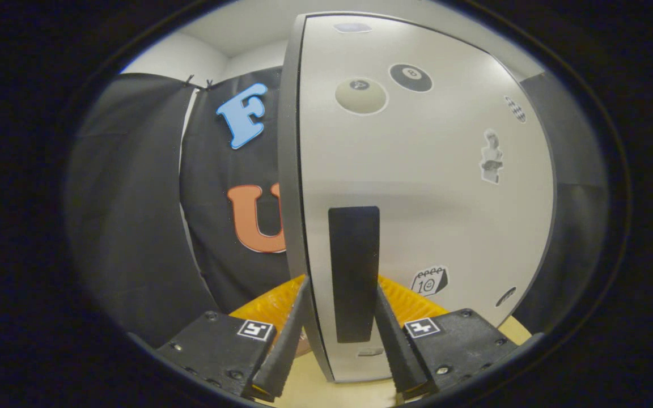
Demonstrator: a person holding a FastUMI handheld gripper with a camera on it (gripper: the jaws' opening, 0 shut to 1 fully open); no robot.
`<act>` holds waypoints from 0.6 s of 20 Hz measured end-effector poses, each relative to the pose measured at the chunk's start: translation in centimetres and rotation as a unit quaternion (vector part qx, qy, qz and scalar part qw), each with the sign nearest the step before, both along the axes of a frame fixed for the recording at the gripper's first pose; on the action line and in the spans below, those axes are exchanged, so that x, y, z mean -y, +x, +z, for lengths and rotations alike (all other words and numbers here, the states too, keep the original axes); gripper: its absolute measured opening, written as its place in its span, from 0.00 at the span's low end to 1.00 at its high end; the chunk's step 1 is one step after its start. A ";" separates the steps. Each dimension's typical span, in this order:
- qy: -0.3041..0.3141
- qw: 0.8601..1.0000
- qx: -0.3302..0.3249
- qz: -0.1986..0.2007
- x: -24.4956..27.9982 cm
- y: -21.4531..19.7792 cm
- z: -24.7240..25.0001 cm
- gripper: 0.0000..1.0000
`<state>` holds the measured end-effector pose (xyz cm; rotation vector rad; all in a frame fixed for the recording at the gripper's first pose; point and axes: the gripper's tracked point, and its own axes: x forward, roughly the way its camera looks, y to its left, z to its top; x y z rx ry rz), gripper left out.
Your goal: Open the shoe cabinet door, grab the shoes and put them into the shoe cabinet, then close the shoe cabinet door.
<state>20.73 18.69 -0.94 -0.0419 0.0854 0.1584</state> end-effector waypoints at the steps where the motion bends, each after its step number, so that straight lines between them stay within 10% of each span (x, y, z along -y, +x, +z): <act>1: -0.007 1.000 0.007 -0.004 0.2 0.0 0.1 0.69; 4: -0.035 0.999 0.016 -0.039 1.7 0.2 -0.4 0.32; 12: -0.034 0.999 -0.019 0.015 2.0 -3.0 -0.1 0.27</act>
